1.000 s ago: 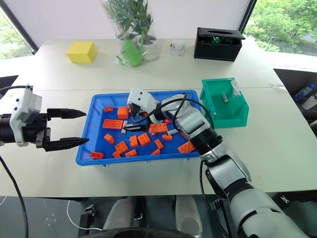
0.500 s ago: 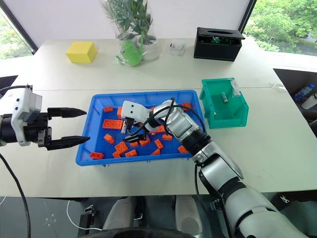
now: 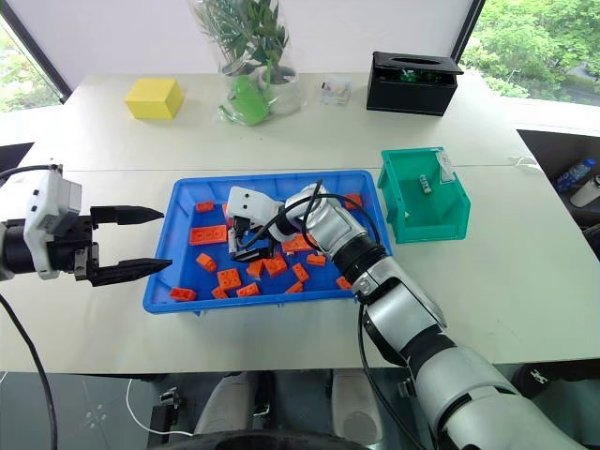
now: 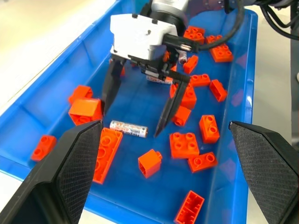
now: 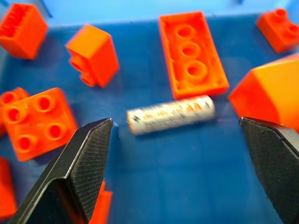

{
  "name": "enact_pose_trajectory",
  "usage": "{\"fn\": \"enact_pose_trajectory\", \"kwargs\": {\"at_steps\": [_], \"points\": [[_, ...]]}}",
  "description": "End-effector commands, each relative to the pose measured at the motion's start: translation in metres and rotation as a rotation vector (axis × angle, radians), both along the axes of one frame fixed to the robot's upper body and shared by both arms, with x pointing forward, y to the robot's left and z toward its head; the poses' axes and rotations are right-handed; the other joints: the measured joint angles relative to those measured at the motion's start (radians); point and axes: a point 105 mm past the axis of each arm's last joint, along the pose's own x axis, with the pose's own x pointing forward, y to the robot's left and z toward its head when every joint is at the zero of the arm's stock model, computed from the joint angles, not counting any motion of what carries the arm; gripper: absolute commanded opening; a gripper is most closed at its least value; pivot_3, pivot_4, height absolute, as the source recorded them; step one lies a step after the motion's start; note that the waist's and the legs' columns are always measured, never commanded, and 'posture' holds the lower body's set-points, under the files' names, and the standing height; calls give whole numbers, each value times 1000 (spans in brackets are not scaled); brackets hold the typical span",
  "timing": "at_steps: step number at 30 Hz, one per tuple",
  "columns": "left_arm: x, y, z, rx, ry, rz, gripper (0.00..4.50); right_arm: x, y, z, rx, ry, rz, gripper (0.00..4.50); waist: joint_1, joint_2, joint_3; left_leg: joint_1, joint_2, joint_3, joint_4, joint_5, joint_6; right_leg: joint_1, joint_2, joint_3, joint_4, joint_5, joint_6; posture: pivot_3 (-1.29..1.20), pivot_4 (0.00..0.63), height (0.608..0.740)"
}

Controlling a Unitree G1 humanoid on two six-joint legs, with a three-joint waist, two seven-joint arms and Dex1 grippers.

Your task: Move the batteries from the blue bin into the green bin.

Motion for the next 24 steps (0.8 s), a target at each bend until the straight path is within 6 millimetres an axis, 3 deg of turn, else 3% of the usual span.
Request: {"fn": "enact_pose_trajectory", "kwargs": {"at_steps": [1, 11, 14, 17, 20, 24], "points": [[-2, -3, 13, -3, -55, -17, 4500, 3, 9, 9, 20, -50, 19, 4468, -1, 0, 0, 0, 0, 0, 0, 0, 0, 0, 0, 0, 0, 0, 0, 0, 150, 736], [3, -4, 18, -1, -69, -19, 4500, 5, 15, 4, 45, -23, 9, 4468, -1, 0, 0, 0, 0, 0, 0, 0, 0, 0, 0, 0, 0, 0, 0, 0, 150, 736], [3, -4, 19, -1, -72, -19, 4500, 4, 15, 5, 55, -20, 11, 3656, -1, 0, 0, 0, 0, 0, 0, 0, 0, 0, 0, 0, 0, 0, 0, 0, 150, 736], [5, -5, 18, -4, -72, -19, 4500, 4, 10, 6, 60, -25, 12, 2194, -1, 0, 0, 0, 0, 0, 0, 0, 0, 0, 0, 0, 0, 0, 0, 0, 150, 736], [6, -6, 17, -7, -68, -22, 4500, 5, 5, 13, 87, -22, -7, 2189, 0, 0, 0, 0, 0, 0, 0, 0, 0, 0, 0, 0, 0, 0, 0, 0, 150, 736], [8, -10, 13, -19, -60, -38, 4500, 8, -17, 44, 168, -51, -68, 2189, 2, 0, 0, 0, 0, 0, 0, 0, 0, 0, 0, 0, 0, 0, 0, 0, 150, 736]]}}
